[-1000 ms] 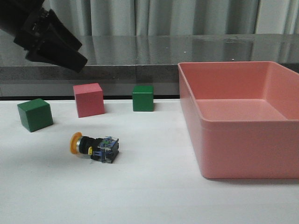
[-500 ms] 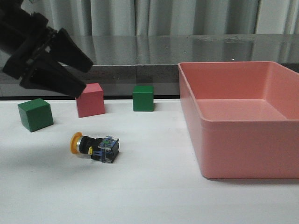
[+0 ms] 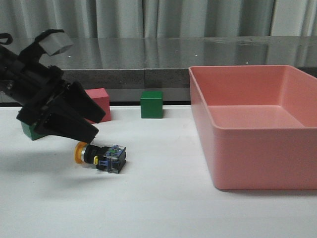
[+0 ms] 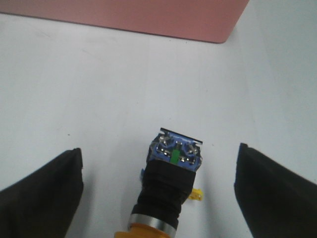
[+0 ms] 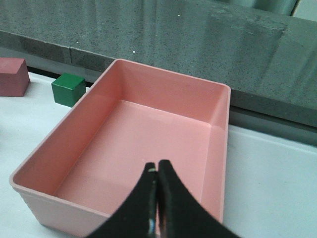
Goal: Place and stand button with both arms
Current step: 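Lower the left gripper and grasp the lying button by its yellow cap, then rotate the button upright with the left gripper and set it down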
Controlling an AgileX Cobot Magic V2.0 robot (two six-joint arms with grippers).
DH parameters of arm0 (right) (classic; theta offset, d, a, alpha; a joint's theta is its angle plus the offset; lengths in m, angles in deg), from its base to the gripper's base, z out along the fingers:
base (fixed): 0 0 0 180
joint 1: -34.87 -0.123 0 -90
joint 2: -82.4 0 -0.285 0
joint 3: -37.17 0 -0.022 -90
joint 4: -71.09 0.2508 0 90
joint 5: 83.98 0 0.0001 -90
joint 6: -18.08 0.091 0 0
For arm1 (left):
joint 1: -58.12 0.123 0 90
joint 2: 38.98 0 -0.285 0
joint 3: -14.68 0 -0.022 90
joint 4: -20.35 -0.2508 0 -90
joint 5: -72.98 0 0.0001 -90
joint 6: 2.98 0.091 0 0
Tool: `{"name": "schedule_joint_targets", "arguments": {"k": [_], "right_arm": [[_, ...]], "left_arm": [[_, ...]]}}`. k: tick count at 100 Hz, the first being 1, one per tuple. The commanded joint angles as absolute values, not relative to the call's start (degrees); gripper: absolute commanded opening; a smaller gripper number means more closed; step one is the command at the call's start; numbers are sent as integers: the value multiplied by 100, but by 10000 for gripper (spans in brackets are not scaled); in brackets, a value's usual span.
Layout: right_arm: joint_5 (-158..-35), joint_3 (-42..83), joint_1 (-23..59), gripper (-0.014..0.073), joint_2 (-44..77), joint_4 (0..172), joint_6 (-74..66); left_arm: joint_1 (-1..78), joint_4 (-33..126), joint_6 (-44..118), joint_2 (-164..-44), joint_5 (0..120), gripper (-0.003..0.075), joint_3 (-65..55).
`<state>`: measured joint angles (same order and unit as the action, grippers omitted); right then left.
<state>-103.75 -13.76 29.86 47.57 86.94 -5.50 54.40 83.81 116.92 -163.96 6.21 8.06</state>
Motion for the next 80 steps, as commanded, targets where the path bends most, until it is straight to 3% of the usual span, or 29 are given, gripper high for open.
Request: {"name": "schedule_joint_targets", "arguments": {"k": [1,45,53,67,77,80], "right_arm": [[-9979,-1214,3008,-62,4742,8707,-562],[-9979,-1214,3008,-62,4742,8707,-562],[-9979,-1214,3008,-62,4742,8707,-562],[-9979,-1214,3008,-62,4742,8707,-562],[-9979,-1214,3008,-62,4742,8707,-562],[-9979,-1214,3008,-62,4742,8707,-562]], "left_arm": [[5441,8586,11707,-16238,337,550,908],[5441,8028,11707,-16625,565,488,908],[5441,7977,11707,-16625,673,443,908],[5441,7945,11707,-16625,799,228,908],[5441,7945,11707,-16625,799,-22,931],[5441,7956,11707,-16625,770,-18,942]]}}
